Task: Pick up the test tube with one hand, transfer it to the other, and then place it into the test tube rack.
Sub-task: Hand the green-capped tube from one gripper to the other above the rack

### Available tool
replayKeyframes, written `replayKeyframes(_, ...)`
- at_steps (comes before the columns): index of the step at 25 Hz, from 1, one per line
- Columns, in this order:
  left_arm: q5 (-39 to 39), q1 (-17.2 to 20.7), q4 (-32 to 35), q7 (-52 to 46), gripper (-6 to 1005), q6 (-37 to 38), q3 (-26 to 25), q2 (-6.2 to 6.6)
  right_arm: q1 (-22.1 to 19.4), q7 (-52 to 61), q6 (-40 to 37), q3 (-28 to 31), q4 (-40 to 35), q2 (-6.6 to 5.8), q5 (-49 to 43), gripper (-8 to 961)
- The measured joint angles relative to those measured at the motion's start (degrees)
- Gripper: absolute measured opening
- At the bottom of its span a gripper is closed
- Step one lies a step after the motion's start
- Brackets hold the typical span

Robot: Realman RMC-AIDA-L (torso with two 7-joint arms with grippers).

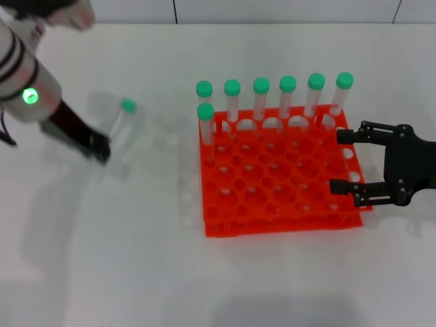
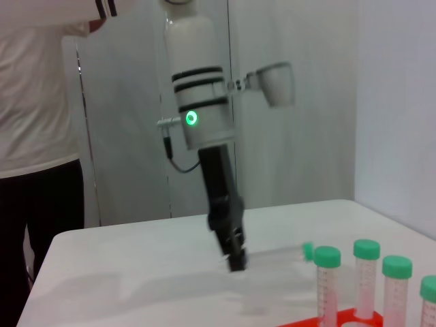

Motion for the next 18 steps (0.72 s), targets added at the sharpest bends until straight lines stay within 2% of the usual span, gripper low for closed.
replayKeyframes(1,-0.19,2.61,6.46,1.88,191,-3.36,-0.28,-0.35,-0.03,0.02,-0.02,0.02,-0.15,0.0,0.05,853)
replayKeyframes(5,-1.7,6.11,12.29,5.91,192,-10.58,0.18,-0.77,-0.13,0.41,-0.05,0.05,-0.41,0.0,0.24,853)
replayKeyframes(9,-8.38,9.35,14.39,11.09,192,-19.43,0.69,-0.86,-0.01,0.87,0.11,0.12,-0.41,0.2,0.27,853)
replayKeyframes(12,-18.42,12.53,15.06,19.29,191,-26.62,0.27,-0.86,0.02,0.92,0.16,0.12,-0.41,0.59,0.29,853)
replayKeyframes(13,-25.39,14.24,14.85,25.47,191,-29.75,-0.37,-0.85,0.05,0.99,0.19,0.12,-0.41,0.7,0.3,853)
replayKeyframes(15,-34.89,15.94,13.62,34.64,191,-31.81,-1.49,-0.75,0.09,1.24,0.23,0.12,-0.41,0.82,0.37,853)
replayKeyframes(18,-47.38,16.54,10.19,46.2,191,-30.84,-3.43,-0.39,0.14,1.49,0.25,0.13,-0.4,0.94,0.65,853)
